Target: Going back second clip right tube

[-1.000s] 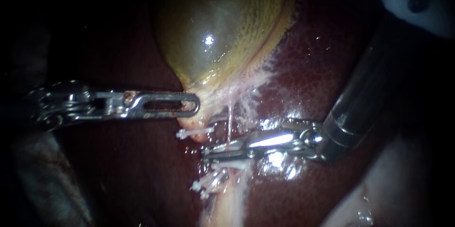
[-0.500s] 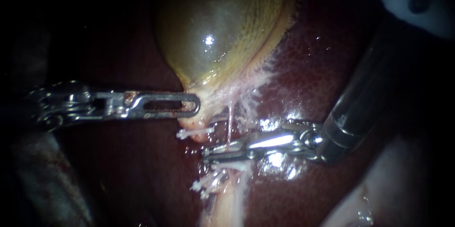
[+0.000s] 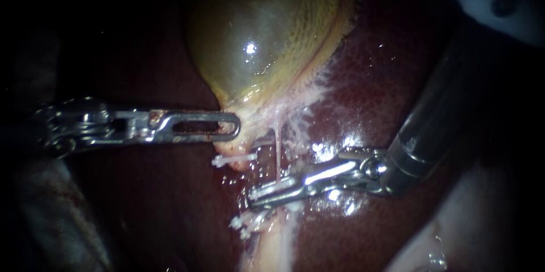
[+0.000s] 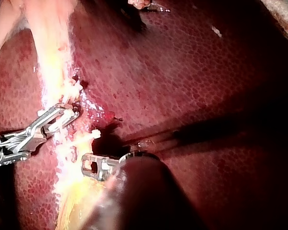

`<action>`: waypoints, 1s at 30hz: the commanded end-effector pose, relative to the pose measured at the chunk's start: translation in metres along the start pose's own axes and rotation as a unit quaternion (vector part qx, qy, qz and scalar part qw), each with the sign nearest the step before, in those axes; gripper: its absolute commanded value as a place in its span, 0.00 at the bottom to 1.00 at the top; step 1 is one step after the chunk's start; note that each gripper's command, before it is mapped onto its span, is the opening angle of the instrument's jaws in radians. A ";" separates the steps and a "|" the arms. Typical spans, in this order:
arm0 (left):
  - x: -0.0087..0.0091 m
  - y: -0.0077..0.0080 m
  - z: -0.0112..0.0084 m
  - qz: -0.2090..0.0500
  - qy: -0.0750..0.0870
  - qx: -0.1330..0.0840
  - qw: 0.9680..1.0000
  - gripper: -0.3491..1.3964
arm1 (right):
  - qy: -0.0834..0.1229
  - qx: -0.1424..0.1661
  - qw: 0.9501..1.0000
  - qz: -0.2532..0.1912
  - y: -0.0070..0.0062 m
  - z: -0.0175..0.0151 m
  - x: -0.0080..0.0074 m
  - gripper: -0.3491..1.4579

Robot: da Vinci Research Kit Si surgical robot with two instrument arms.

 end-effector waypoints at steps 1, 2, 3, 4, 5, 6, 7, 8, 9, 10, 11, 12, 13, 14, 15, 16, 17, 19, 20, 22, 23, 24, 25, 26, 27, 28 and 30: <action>0.0000 0.0000 0.0000 0.000 0.000 0.000 1.000 0.00 | 0.001 0.001 1.000 -0.003 0.0000 0.0000 0.0000 0.35; 0.0000 0.0000 0.0000 0.000 0.000 0.000 1.000 0.00 | 0.001 0.001 1.000 -0.006 0.0000 0.0000 0.0000 0.36; 0.0000 0.0000 0.0000 0.000 0.000 0.000 1.000 0.00 | 0.002 0.001 1.000 -0.009 0.0000 0.0000 0.0000 0.36; 0.0000 0.0000 0.0000 0.000 0.000 0.000 1.000 0.00 | 0.002 0.001 1.000 -0.012 0.0000 0.0000 0.0000 0.37; 0.0000 0.0000 0.0000 0.000 0.000 0.000 1.000 0.00 | 0.003 0.002 1.000 -0.015 0.0000 0.0000 0.0000 0.37; 0.0000 0.0000 0.0000 0.000 0.000 0.000 1.000 0.00 | 0.003 0.002 1.000 -0.021 0.0000 0.0000 0.0000 0.37; 0.0000 0.0000 0.0000 0.000 0.000 0.000 1.000 0.00 | 0.002 0.002 1.000 -0.024 0.0000 0.0000 0.0001 0.38; 0.0000 0.0000 0.0000 0.000 0.000 0.000 1.000 0.00 | 0.002 0.002 1.000 -0.027 0.0000 0.0000 0.0001 0.38; 0.0000 0.0001 0.0000 0.000 0.000 0.000 1.000 0.00 | 0.003 0.001 0.999 -0.032 0.0001 0.0000 0.0001 0.39; 0.0000 0.0001 0.0000 0.000 0.000 0.000 1.000 0.00 | 0.005 -0.001 0.999 -0.038 0.0001 -0.0001 0.0002 0.39; 0.0000 0.0001 0.0000 0.000 0.000 0.000 1.000 0.00 | 0.005 -0.003 0.999 -0.044 0.0001 -0.0001 0.0002 0.40; 0.0000 0.0001 0.0000 0.000 0.000 0.000 1.000 0.00 | 0.005 -0.003 0.999 -0.050 0.0002 -0.0002 0.0003 0.40; 0.0000 0.0001 0.0000 0.000 0.000 0.000 1.000 0.00 | 0.006 -0.004 0.998 -0.055 0.0002 -0.0003 0.0004 0.40; 0.0000 0.0001 0.0000 0.000 0.000 0.000 1.000 0.00 | 0.006 -0.006 0.998 -0.061 0.0003 -0.0004 0.0005 0.41; 0.0000 0.0001 0.0000 0.000 0.000 0.000 1.000 0.00 | 0.008 -0.010 0.997 -0.072 0.0003 -0.0005 0.0006 0.42; 0.0000 0.0001 0.0000 0.003 0.000 0.000 1.000 0.00 | 0.009 -0.011 0.997 -0.078 0.0003 -0.0006 0.0007 0.42; 0.0000 0.0001 0.0000 0.003 0.000 0.000 1.000 0.00 | 0.010 -0.013 0.996 -0.083 0.0003 -0.0008 0.0008 0.42; -0.0001 0.0002 0.0000 0.003 0.000 0.000 1.000 0.00 | 0.011 -0.017 0.995 -0.100 0.0003 -0.0011 0.0011 0.42; -0.0001 0.0002 0.0000 0.003 0.000 0.000 1.000 0.00 | 0.012 -0.019 0.994 -0.103 0.0003 -0.0012 0.0012 0.43; -0.0001 0.0002 0.0000 0.003 0.000 0.000 1.000 0.00 | 0.012 -0.020 0.993 -0.114 0.0003 -0.0014 0.0013 0.43; -0.0001 0.0002 0.0000 0.003 0.000 0.000 1.000 0.00 | 0.012 -0.021 0.993 -0.117 0.0003 -0.0014 0.0013 0.43; -0.0001 0.0002 0.0000 0.003 0.000 0.001 1.000 0.00 | 0.012 -0.021 0.992 -0.122 0.0004 -0.0015 0.0013 0.43; -0.0001 0.0003 0.0000 0.003 0.000 0.000 1.000 0.00 | 0.011 -0.021 0.992 -0.125 0.0004 -0.0015 0.0013 0.43; -0.0001 0.0003 0.0000 0.003 0.000 0.001 1.000 0.00 | 0.011 -0.021 0.991 -0.128 0.0004 -0.0015 0.0013 0.43; -0.0001 0.0003 0.0000 0.003 -0.001 -0.001 1.000 0.00 | 0.011 -0.021 0.991 -0.128 0.0004 -0.0015 0.0013 0.43; -0.0001 0.0003 0.0000 0.003 -0.001 -0.001 1.000 0.00 | 0.011 -0.021 0.991 -0.131 0.0004 -0.0015 0.0013 0.43; -0.0001 0.0003 0.0000 0.003 -0.001 -0.001 1.000 0.00 | 0.011 -0.021 0.991 -0.134 0.0004 -0.0016 0.0013 0.43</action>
